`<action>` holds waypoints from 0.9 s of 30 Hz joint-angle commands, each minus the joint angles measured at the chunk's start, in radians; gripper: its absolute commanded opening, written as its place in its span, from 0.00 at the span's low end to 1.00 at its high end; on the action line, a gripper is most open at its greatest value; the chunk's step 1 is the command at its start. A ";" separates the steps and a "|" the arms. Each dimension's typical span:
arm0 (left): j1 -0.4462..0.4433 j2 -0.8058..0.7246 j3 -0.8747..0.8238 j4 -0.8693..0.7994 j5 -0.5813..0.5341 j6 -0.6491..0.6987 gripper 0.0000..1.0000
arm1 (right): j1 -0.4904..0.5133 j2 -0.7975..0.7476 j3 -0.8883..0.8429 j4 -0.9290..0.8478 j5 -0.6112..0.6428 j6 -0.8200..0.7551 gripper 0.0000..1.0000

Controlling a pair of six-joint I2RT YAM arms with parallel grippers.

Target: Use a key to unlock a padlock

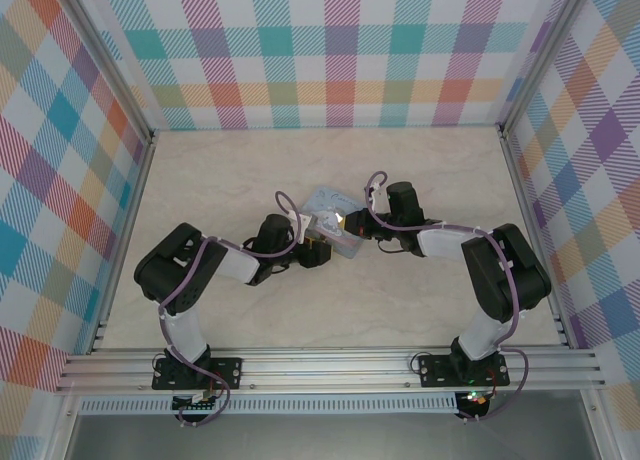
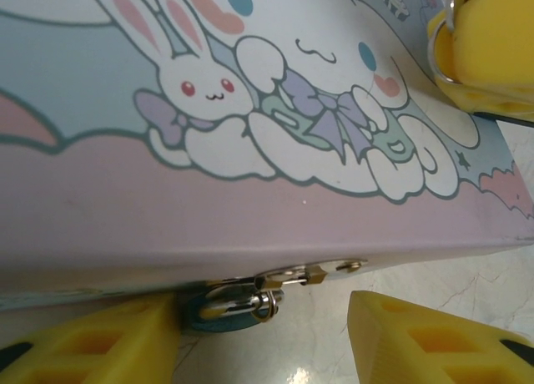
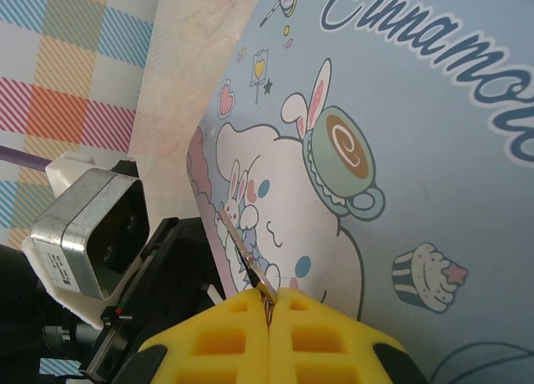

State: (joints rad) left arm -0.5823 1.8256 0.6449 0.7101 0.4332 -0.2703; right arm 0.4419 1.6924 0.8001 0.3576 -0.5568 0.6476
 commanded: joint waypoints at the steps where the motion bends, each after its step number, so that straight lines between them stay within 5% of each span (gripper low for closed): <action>1: -0.030 0.033 0.037 0.037 0.053 -0.013 0.53 | 0.008 0.004 -0.029 -0.078 0.019 0.000 0.03; 17: -0.070 0.045 0.056 0.057 -0.103 -0.050 0.44 | 0.008 -0.005 -0.045 -0.066 0.025 0.009 0.03; 27: -0.090 0.056 0.083 0.079 -0.110 -0.071 0.37 | 0.008 -0.017 -0.050 -0.061 0.027 0.014 0.03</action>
State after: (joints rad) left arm -0.6453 1.8725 0.6899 0.7334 0.3187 -0.3298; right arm 0.4397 1.6752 0.7845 0.3614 -0.5304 0.6510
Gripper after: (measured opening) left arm 0.375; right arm 0.057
